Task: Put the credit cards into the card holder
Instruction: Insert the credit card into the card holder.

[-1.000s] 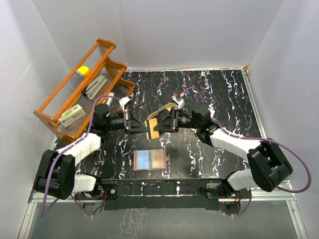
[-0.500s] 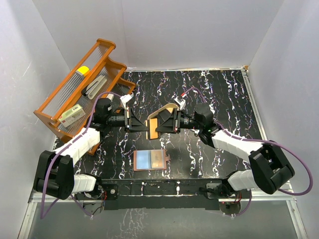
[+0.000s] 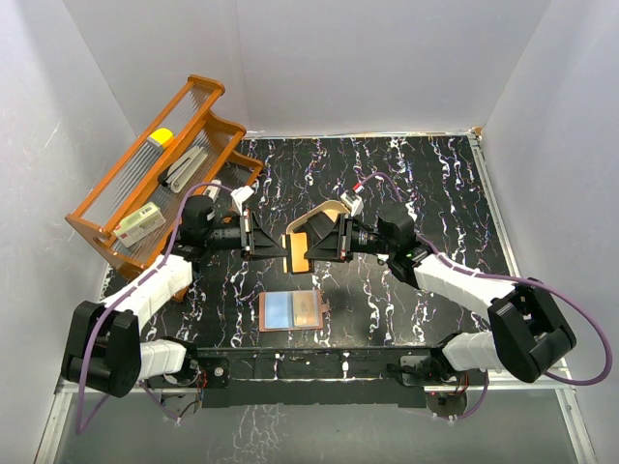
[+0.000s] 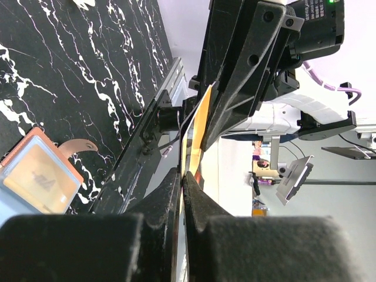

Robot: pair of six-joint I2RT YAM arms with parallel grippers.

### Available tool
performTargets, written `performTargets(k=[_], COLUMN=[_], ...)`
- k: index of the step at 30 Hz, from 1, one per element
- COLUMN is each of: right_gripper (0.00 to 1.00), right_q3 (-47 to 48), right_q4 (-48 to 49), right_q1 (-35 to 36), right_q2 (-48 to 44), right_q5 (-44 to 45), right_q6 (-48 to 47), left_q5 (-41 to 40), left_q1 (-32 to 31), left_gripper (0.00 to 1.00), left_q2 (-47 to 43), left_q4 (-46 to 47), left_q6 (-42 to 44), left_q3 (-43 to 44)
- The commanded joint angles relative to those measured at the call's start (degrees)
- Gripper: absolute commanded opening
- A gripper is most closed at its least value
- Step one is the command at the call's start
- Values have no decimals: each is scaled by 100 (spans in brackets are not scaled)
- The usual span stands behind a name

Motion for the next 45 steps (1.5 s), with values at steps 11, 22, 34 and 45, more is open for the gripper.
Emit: performTargets(k=[11, 22, 34, 45], right_gripper=[0, 0, 0, 0], right_q3=[-114, -176, -705, -619], right_q4=[-270, -1370, -2317, -2502], right_q1=[-92, -136, -70, 383], right_q2=[-314, -569, -649, -391], right_q5=[-109, 193, 1038, 1527], right_q6=[-498, -1082, -1792, -1839], left_q5=[-30, -461, -1402, -1132], left_q1=[50, 73, 73, -12], left_gripper=[0, 0, 0, 0], left_q2=[-601, -847, -1145, -709], left_q4=[-75, -2001, -3537, -2714], left_q6=[-159, 1056, 1400, 837], left_q3=[-193, 8, -307, -961])
